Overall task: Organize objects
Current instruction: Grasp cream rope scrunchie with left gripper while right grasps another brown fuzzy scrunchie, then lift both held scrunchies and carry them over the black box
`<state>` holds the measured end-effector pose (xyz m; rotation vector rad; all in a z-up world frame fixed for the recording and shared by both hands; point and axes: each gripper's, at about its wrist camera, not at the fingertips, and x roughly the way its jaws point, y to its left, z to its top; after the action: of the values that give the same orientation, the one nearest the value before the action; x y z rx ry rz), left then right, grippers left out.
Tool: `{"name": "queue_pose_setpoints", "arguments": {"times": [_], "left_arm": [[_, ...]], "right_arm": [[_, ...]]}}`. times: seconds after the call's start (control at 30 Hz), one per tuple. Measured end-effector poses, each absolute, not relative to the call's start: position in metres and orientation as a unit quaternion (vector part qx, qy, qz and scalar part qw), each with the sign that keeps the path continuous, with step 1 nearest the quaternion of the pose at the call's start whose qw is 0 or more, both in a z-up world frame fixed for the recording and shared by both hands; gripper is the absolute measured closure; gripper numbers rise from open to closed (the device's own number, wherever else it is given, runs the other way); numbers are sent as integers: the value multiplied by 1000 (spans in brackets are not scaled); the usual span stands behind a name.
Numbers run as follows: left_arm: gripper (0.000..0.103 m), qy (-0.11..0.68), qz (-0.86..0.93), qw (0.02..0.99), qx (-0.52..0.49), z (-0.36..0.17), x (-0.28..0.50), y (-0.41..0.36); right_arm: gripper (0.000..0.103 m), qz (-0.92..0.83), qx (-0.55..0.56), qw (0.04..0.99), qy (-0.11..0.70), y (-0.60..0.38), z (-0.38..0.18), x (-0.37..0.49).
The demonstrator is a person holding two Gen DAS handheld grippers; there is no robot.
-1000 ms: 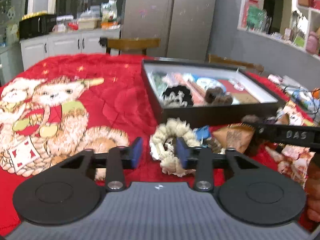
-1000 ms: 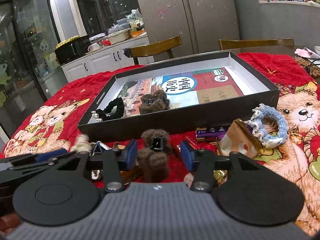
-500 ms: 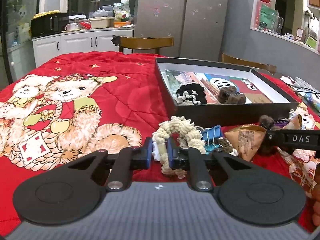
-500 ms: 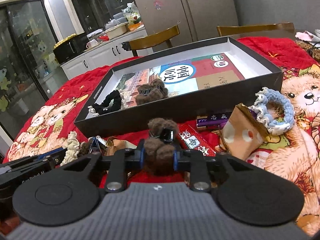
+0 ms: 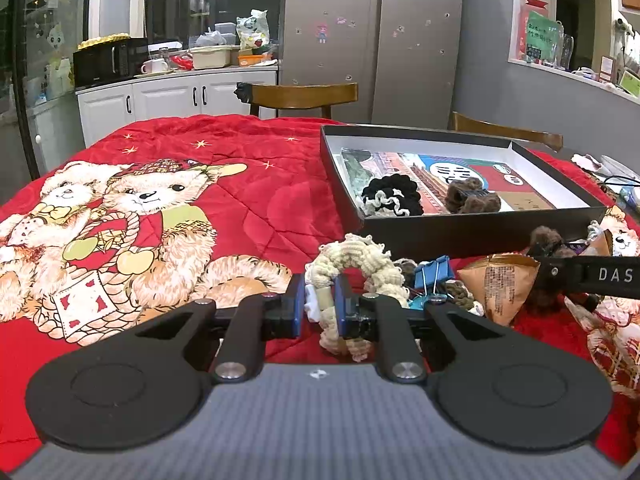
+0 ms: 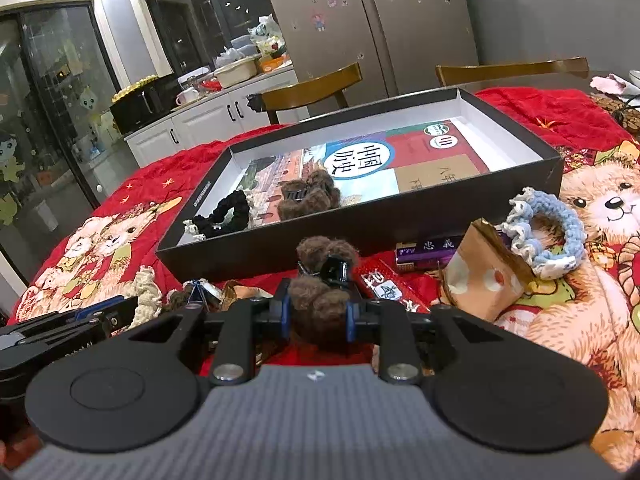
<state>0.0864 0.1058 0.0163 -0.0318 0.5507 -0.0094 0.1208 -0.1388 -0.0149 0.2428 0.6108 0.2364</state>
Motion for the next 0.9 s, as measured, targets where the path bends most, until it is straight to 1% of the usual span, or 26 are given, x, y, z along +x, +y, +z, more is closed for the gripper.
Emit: {"name": "queue_pose_setpoints", "arguments": {"times": [0.27,0.57,0.9], "left_arm": [[84,268,0,963,-12,16,85,105],[84,247,13,969,-10,19,79,105],[84,197,-4,980,-25,27,64,105]], "right_arm": [[75,118,121,946,275,-140,-10,117],[75,129,118,954,243,-140,-3,111],[75,146,168,941,255,-153,-4,121]]}}
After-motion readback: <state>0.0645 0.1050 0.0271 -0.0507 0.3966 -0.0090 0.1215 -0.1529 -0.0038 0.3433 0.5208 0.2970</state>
